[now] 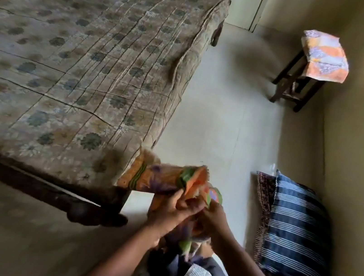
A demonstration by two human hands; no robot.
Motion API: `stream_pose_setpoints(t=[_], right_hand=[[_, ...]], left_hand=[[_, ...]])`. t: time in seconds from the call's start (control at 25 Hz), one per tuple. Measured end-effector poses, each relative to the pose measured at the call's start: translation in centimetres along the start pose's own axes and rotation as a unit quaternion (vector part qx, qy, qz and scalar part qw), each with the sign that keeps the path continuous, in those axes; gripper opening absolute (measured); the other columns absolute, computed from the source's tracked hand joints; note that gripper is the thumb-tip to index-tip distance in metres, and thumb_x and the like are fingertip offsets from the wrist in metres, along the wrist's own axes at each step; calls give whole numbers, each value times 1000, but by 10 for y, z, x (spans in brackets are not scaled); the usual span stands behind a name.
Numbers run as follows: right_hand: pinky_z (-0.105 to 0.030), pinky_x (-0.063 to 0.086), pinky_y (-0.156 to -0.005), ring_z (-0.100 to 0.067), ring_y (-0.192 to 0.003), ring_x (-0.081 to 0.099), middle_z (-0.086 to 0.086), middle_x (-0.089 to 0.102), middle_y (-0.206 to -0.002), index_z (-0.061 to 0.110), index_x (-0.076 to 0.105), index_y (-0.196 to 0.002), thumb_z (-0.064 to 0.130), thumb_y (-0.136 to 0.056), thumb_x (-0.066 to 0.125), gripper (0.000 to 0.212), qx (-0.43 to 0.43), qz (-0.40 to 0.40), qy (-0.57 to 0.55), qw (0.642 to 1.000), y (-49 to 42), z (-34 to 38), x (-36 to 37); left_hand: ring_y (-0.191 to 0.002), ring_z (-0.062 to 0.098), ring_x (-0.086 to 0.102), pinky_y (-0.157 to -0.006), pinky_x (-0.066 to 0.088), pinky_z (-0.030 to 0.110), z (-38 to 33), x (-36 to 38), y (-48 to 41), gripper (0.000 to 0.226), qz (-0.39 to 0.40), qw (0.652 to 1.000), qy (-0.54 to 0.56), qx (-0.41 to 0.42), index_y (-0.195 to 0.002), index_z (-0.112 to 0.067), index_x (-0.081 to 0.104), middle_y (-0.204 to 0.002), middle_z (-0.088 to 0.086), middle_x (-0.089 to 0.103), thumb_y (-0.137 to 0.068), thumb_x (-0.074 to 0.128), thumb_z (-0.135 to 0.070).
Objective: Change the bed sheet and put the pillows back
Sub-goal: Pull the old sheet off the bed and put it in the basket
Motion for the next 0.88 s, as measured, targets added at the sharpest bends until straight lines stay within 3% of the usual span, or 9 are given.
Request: stream_pose_setpoints(t=[0.08,0.2,0.24,0.36,0.48,0.6,0.76,0.8,0.88], right_hand=[[-26,53,-66,-16,-70,65,-10,69,-82,6,66,-97,22,-97,44,27,31,85,-125,988,8,8,13],[-23,51,-71,-19,-88,62,-12,66,-101,8,60,-119,37,-99,28,48,72,192,-184,961,13,20,13],[-24,50,-77,-21,-94,58,-14,62,-107,8,57,-123,38,-99,27,48,79,218,-163,959,16,23,15],[-25,49,-87,-19,-91,62,-12,63,-104,15,58,-118,24,-100,30,35,43,282,-50,957,26,44,28],[-24,53,-81,-8,-75,66,-7,66,-89,6,62,-113,12,-98,42,26,-74,340,85,934,33,82,45],[-21,49,-86,-10,-86,65,0,69,-97,10,64,-116,11,-91,59,26,-267,382,283,838,34,114,79],[1,38,-82,14,-106,50,1,51,-128,5,46,-134,7,-76,75,65,-387,528,320,685,68,129,153],[3,33,-87,15,-115,42,-1,43,-137,4,39,-138,7,-71,79,78,-406,571,322,636,82,123,177],[0,26,-99,-1,-130,32,-5,32,-146,4,28,-142,14,-63,84,97,-452,625,343,536,117,105,227]], left_hand=[[-104,2,55,-90,43,16,-3,2,3,85,27,997,-63,33,-124,-26,46,-110,-13,59,-53,82,-56],[-103,-2,54,-83,40,7,2,-13,5,93,23,995,-85,51,-119,-33,47,-109,-19,57,-36,81,-56],[-102,3,57,-82,42,12,6,-22,7,94,-26,992,-110,57,-118,-26,53,-108,-12,61,-33,81,-55],[-89,15,65,-73,43,21,3,-53,23,59,-198,969,-131,69,-99,-9,66,-95,7,69,-51,76,-42],[-84,18,68,-76,52,31,7,-87,54,64,-274,956,-80,65,-92,-6,70,-91,7,72,-46,70,-51],[-91,16,67,-80,54,27,15,-122,118,65,-386,921,-23,50,-93,-13,70,-87,-5,72,-42,68,-54],[-74,-12,61,-61,42,5,-1,-144,211,37,-488,869,-27,78,-96,-13,67,-87,-4,65,-62,77,-25],[-70,-15,60,-64,44,5,0,-149,234,37,-511,856,-28,79,-91,-20,68,-83,-5,67,-57,76,-32],[-74,4,65,-72,51,23,15,-162,278,32,-547,834,-16,74,-81,-25,71,-79,-1,68,-52,73,-39]])
Point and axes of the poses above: each hand's wrist, its own y-axis away from the middle knuckle, its own x-axis out of the palm, z = x × y, the point moved 6 cm from there along -y, towards the middle knuckle
